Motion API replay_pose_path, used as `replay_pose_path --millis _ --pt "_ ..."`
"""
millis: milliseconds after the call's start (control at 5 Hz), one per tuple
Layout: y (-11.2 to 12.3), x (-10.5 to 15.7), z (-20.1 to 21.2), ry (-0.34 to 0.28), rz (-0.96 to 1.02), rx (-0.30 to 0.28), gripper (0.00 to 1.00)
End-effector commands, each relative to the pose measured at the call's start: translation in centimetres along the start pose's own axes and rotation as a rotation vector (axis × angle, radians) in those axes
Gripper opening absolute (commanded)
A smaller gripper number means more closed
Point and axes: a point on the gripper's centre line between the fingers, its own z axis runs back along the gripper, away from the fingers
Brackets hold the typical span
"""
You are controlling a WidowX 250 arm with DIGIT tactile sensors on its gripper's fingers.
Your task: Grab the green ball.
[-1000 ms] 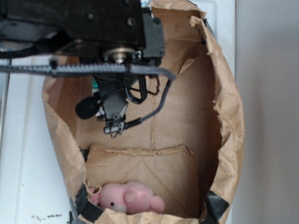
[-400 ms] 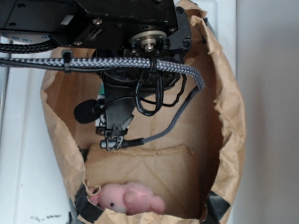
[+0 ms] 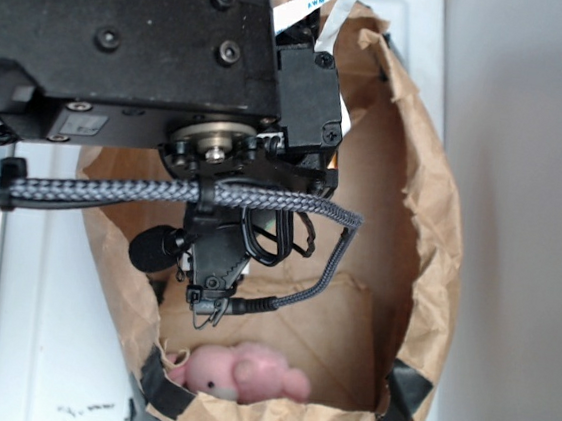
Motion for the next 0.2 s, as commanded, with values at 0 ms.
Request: replay_pose_path --millis 0 --pt "0.65 0.73 1.64 -0.084 0.044 0.034 0.00"
